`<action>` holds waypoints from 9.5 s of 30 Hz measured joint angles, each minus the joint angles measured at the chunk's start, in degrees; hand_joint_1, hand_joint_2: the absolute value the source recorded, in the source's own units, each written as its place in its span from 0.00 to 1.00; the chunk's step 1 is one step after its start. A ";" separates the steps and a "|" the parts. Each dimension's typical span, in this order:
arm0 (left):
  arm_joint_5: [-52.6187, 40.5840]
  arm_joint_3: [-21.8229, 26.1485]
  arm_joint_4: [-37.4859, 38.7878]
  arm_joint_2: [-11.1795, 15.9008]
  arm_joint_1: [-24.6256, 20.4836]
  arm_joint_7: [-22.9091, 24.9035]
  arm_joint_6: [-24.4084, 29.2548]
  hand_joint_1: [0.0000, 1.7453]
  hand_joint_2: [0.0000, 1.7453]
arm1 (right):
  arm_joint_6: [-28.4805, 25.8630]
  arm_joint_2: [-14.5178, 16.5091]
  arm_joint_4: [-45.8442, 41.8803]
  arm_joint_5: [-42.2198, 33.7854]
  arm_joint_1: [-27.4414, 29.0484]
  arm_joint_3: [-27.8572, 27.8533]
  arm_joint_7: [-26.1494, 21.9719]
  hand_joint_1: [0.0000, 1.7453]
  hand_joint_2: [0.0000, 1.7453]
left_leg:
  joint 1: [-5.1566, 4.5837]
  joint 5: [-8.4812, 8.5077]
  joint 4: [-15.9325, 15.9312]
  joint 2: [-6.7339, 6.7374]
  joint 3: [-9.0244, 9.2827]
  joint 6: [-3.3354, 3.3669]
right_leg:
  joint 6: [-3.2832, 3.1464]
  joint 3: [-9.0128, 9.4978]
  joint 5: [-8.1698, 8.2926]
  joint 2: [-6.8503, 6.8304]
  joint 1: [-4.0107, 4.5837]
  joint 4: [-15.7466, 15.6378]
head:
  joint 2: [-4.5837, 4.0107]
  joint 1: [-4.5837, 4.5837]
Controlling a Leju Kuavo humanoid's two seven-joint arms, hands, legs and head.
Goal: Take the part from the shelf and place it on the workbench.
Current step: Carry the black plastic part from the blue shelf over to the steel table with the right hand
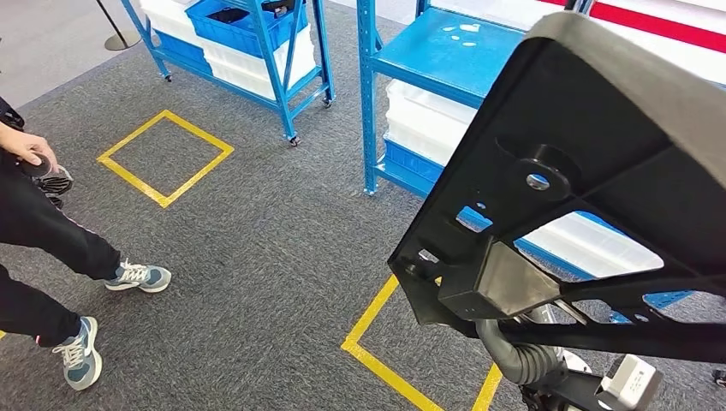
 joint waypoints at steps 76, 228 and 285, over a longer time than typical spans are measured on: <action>-0.43 1.03 -0.01 -0.17 0.10 0.50 0.36 0.00 1.00 | 0.68 0.64 -2.73 -0.24 3.54 -4.71 -0.81 1.00 1.00 | -1.58 6.77 -15.70 -2.09 6.94 3.80 | 1.98 -6.19 -8.19 1.74 0.21 15.43 | 0.00 -2.74; -0.79 4.61 0.00 -0.11 1.20 3.14 -0.40 0.00 1.00 | -1.42 2.21 -6.63 0.95 7.65 -8.87 -3.39 1.00 1.00 | -0.01 6.66 -15.24 -4.32 6.32 1.60 | 1.77 0.58 -0.38 3.73 0.35 -0.52 | 0.00 1.97; -0.95 5.26 0.02 -0.45 1.14 3.81 -2.62 0.00 1.00 | 0.13 2.55 -7.34 -0.30 8.90 -12.52 -2.62 1.00 1.00 | -0.35 4.34 -15.07 -0.17 8.13 3.49 | 2.01 1.42 -5.30 1.91 0.48 5.18 | 0.00 0.44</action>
